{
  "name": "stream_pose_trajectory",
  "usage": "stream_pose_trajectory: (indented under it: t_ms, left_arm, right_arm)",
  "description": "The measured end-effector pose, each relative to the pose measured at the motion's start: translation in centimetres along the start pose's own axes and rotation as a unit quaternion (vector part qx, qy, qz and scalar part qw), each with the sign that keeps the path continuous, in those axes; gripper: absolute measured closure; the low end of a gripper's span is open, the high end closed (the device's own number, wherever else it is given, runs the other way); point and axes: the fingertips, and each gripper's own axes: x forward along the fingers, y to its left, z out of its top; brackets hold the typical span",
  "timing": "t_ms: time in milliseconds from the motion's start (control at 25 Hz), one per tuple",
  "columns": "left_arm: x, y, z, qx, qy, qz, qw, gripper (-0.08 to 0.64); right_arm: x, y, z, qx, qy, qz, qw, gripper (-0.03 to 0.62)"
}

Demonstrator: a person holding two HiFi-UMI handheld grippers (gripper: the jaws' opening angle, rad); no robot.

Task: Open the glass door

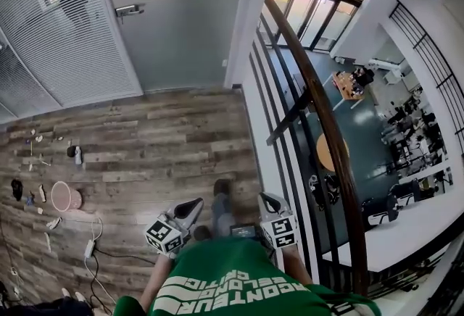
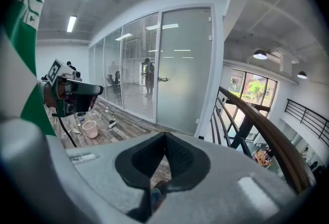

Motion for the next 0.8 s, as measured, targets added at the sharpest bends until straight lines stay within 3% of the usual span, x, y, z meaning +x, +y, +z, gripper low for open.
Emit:
stream_pose_trajectory:
  t_ms: [600, 800]
  left_arm:
    - [13.4, 12.5, 9.0, 0.025, 0.011, 0.008, 0.9996, 0.546]
    - [16.3, 15.2, 9.8, 0.023, 0.016, 0.019, 0.9994, 0.546]
  right_arm:
    - [16.8, -12.2, 10.2, -0.005, -0.037, 0.026, 0.999, 0.6]
    - [19.5, -16.2, 9.9, 0.016, -0.025, 0.02, 0.999, 0.6]
